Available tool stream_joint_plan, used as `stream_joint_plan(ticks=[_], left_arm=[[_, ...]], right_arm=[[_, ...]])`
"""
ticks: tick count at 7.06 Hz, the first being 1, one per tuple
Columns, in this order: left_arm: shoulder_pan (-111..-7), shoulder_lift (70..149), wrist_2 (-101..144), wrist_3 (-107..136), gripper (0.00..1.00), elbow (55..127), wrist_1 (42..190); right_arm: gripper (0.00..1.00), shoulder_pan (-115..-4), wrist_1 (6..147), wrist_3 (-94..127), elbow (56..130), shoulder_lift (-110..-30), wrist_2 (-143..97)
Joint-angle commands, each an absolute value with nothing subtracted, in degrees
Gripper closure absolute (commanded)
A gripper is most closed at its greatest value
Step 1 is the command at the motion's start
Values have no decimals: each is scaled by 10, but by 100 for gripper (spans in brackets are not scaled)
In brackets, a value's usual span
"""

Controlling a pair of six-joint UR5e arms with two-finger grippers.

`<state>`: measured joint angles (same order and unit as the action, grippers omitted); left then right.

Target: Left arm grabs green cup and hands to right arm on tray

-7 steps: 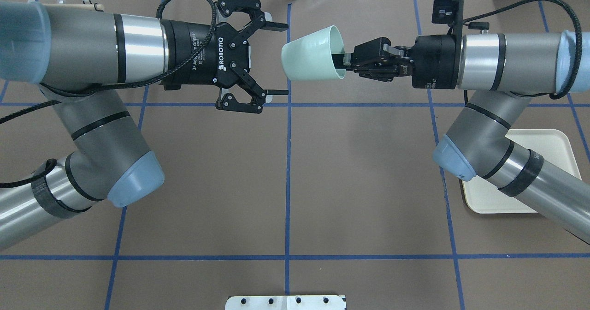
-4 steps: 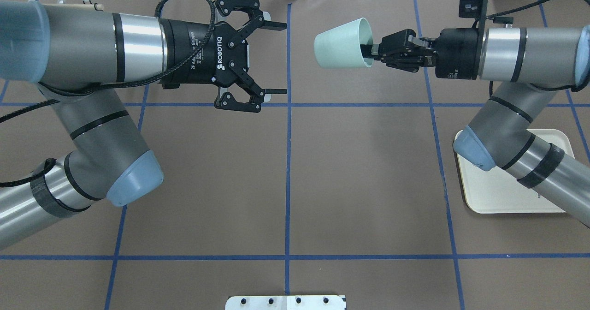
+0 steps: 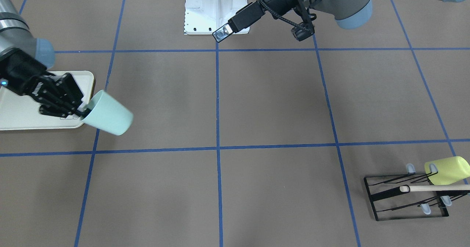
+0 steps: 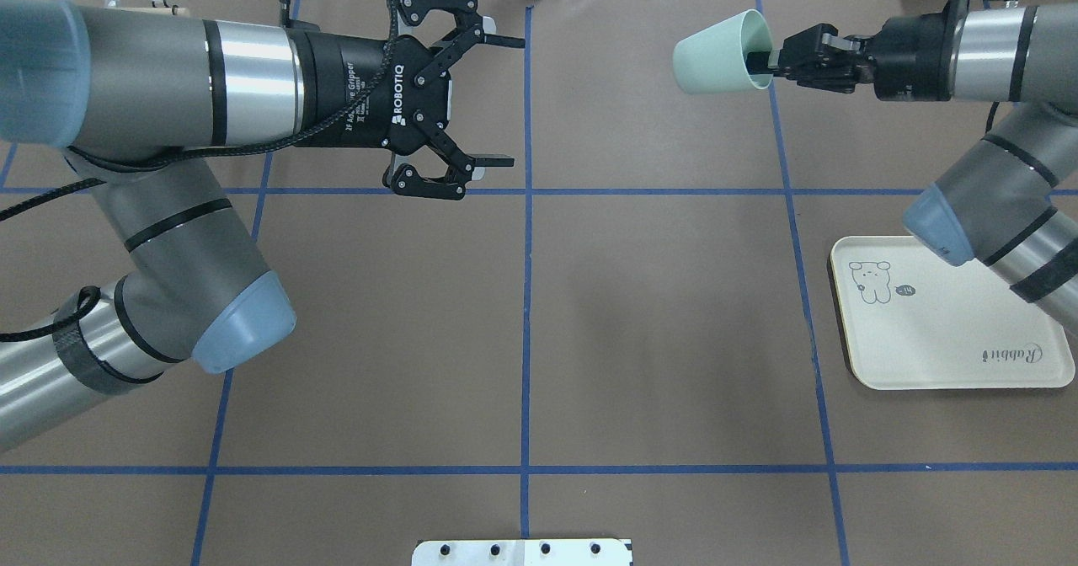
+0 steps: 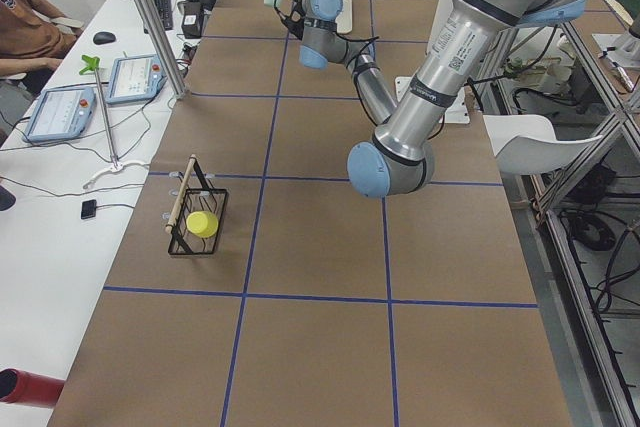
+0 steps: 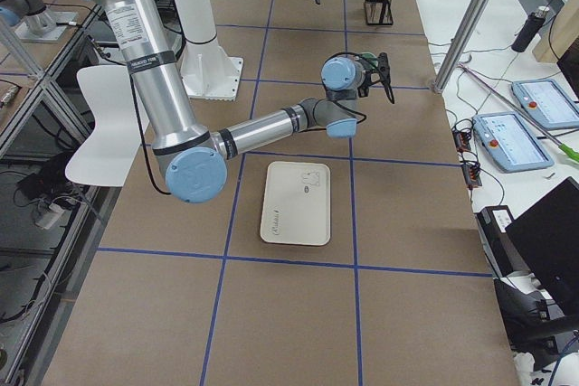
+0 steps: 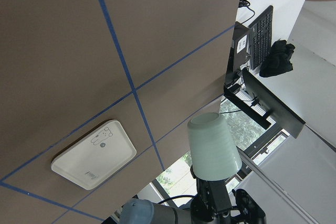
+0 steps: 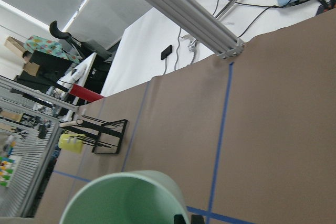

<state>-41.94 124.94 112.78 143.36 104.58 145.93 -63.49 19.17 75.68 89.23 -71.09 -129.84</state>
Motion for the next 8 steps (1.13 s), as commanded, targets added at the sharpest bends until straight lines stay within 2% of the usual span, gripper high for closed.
stream_joint_plan(ticks=[1,3,4,6,7,8], left_arm=[[-425,1238,1129,1253,0,1048,1391],[-451,1238,1128,1122,0,1057,1282],[-468,1236,1129,1086,0,1062,1247],[-485,1225,1129,1055,0,1065,1221],[-493,1210,1130,1038,0,1066,1221],[-500,1189,1130,1013,0,1066,1219]], right_arm=[[100,-697,343,600,897,-722,-1358],[100,-708,450,505,927,-756,-1357],[100,-715,551,418,972,-771,-1335],[100,-723,887,165,1102,-779,-1235],[100,-733,1043,62,1150,-779,-1222],[100,-734,1131,17,1173,-791,-1219]])
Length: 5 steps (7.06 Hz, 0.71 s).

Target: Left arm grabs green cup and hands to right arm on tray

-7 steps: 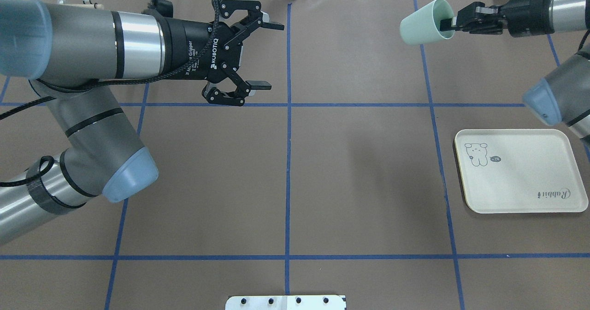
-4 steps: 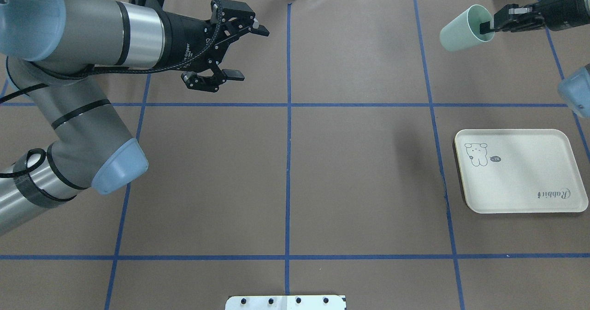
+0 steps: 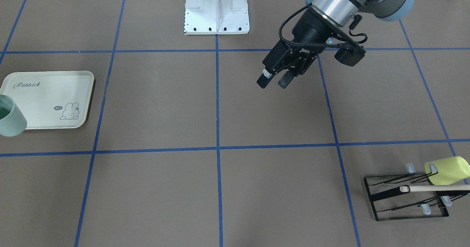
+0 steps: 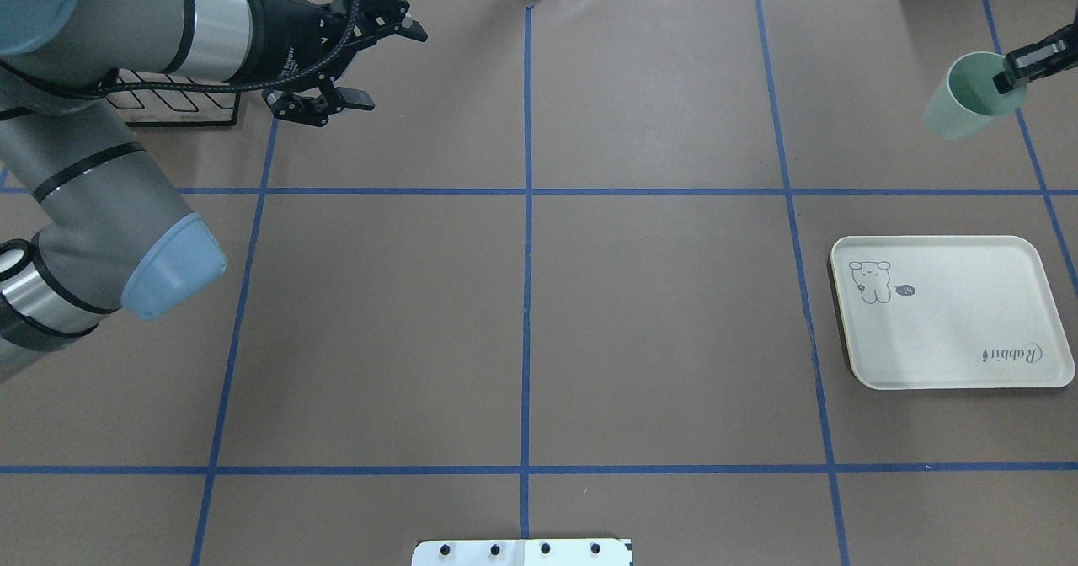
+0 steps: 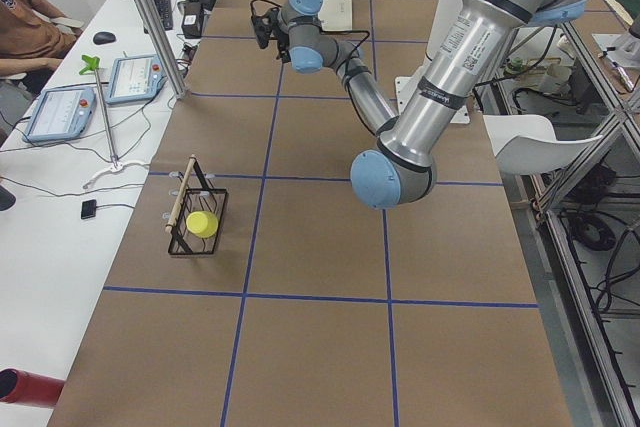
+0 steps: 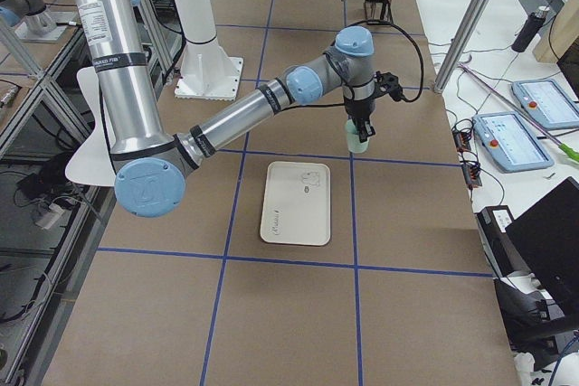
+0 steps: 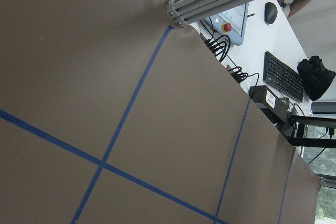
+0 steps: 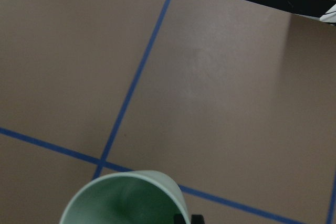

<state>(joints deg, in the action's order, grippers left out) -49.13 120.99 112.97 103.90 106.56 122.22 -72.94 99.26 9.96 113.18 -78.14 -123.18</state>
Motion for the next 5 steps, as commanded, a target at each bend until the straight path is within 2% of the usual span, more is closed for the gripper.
stream_joint_plan(ticks=[1,2,4,5], left_arm=[[-513,1157,1131,974,0,1070,1219],[-525,1117,1136,919,0,1084,1219],[-579,1052,1197,807,0,1095,1219],[-600,1027,1211,771,0,1099,1219]], right_arm=[[100,-731,1145,11,1179,-838,-1226],[100,-730,1137,-4,1179,-881,-1230],[100,-721,980,0,1171,-989,-1279],[100,-706,940,10,1151,-997,-1294]])
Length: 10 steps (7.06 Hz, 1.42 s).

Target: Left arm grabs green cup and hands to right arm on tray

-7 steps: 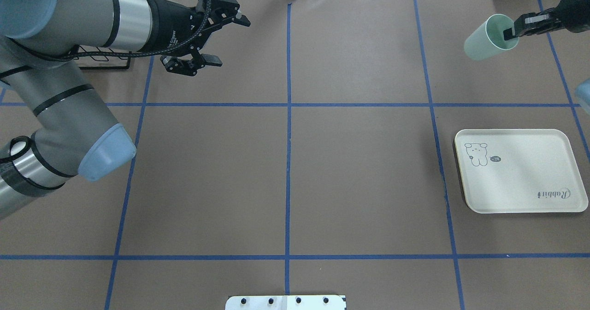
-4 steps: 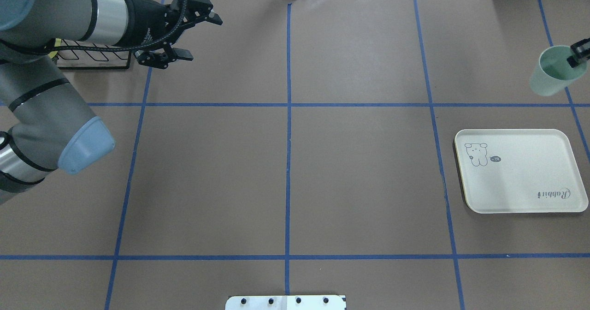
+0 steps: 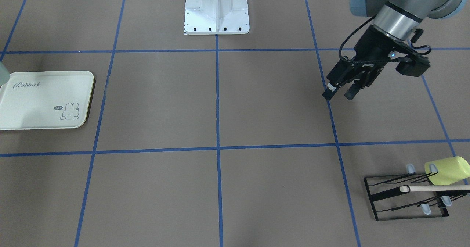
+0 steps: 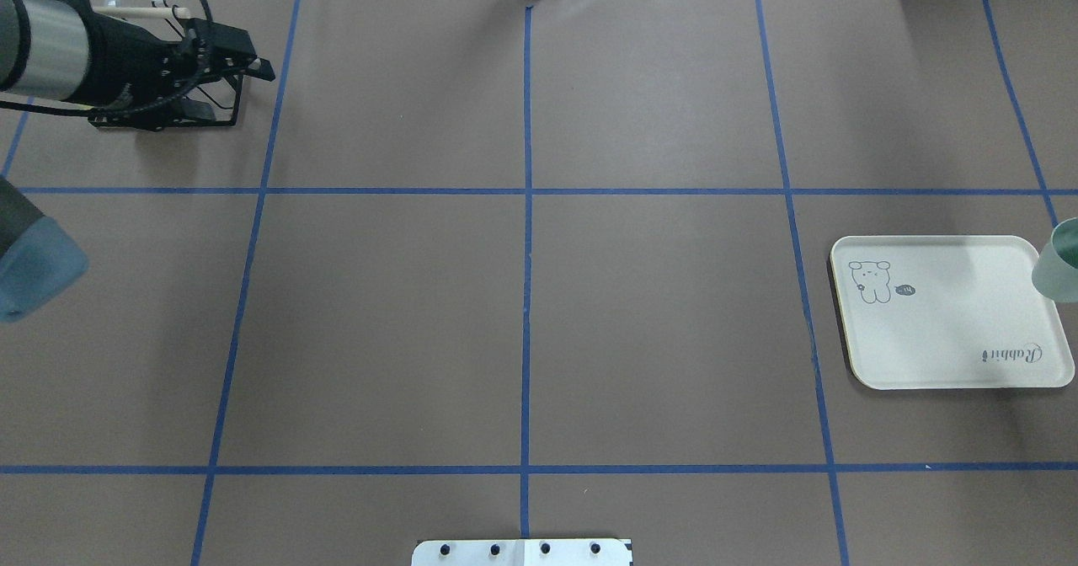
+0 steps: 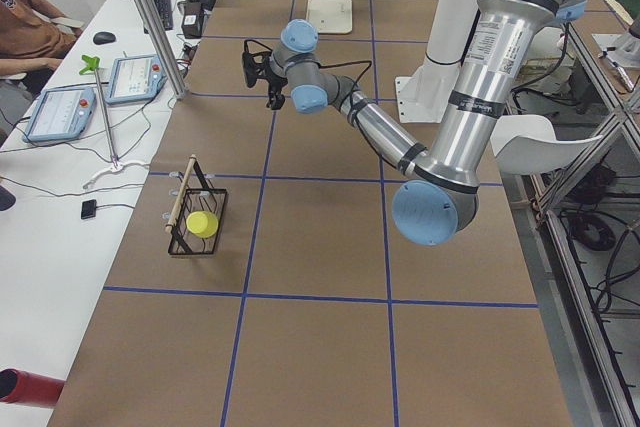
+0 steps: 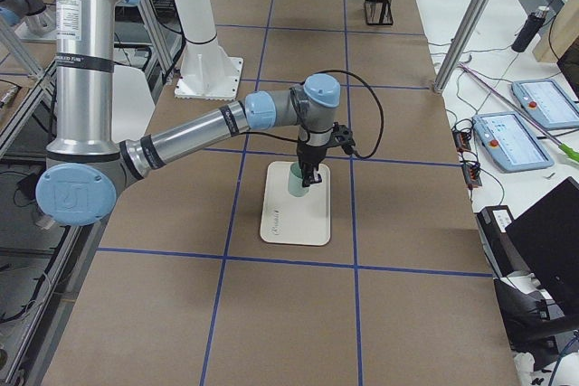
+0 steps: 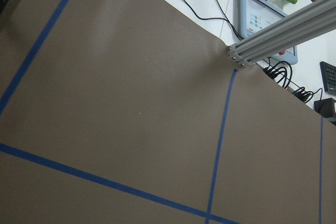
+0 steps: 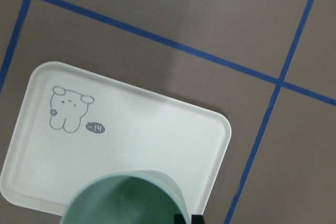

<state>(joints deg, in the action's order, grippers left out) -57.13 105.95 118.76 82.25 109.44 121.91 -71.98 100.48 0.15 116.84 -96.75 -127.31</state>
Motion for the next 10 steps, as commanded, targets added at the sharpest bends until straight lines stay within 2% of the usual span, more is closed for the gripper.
stream_joint_plan(ticks=[1,3,5,10], left_arm=[[-604,1015,1211,757,0,1101,1220],[-609,1009,1212,757,0,1105,1220],[-613,1002,1212,756,0,1105,1220],[-613,998,1211,756,0,1103,1220]], right_arm=[[100,-691,886,11,1118,-998,-1302],[100,-659,724,118,1072,-998,-1302],[100,-624,631,167,1029,-998,-1290],[100,-623,625,161,1013,-1008,-1292]])
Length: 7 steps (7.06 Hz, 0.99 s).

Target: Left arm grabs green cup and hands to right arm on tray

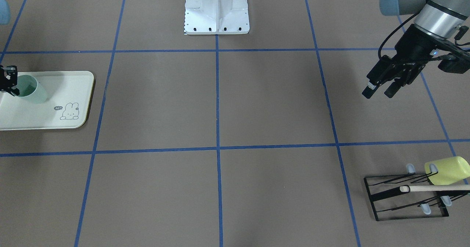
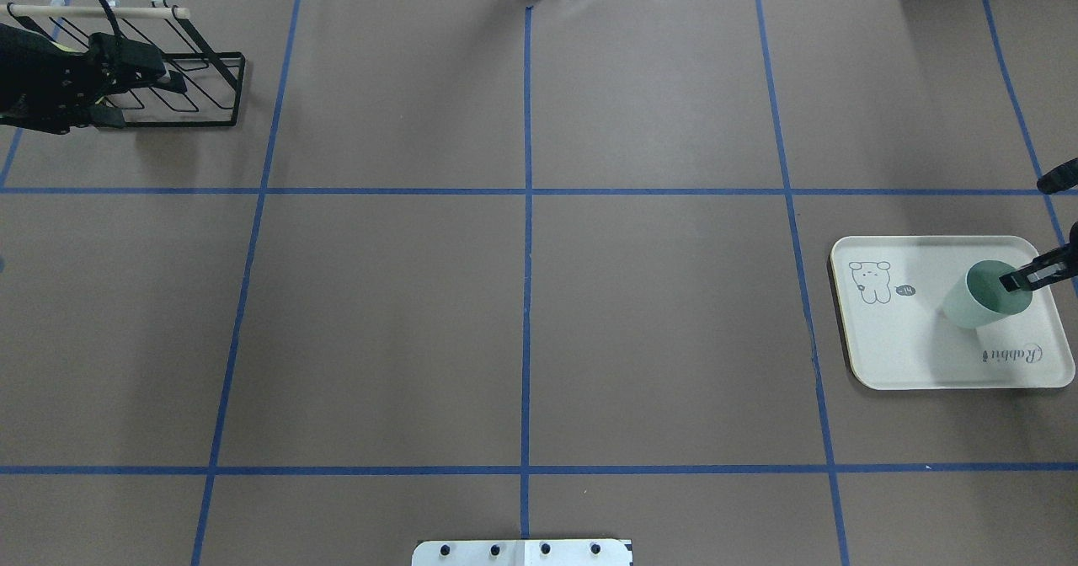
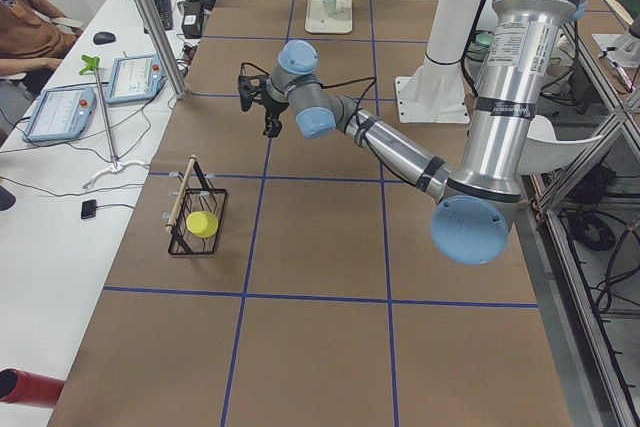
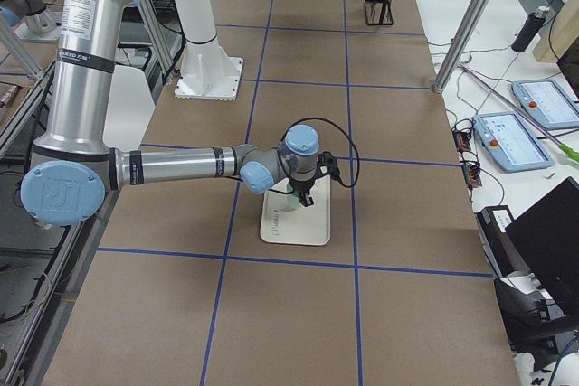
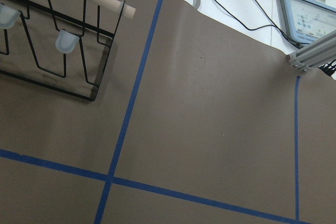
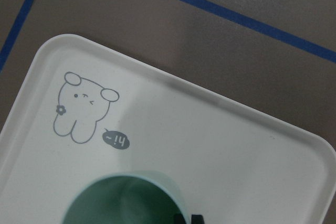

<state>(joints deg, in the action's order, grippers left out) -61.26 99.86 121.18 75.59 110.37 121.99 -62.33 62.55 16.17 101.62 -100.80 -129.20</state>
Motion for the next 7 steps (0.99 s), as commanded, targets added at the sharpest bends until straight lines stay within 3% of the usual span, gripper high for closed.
stream_joint_plan(ticks=[1,2,3,7], left_arm=[[-612,998,1211,756,0,1102,1219],[-612,998,1211,756,0,1101,1220],[-612,998,1211,756,0,1100,1220],[-627,997,1214,709,0,1104,1203]], right_arm=[[91,-623,625,160,1010,-1005,-1292],[39,-622,625,158,1010,-1005,-1292],[0,-623,624,156,1012,-1005,-1294],[0,-676,633,156,1050,-1010,-1373]])
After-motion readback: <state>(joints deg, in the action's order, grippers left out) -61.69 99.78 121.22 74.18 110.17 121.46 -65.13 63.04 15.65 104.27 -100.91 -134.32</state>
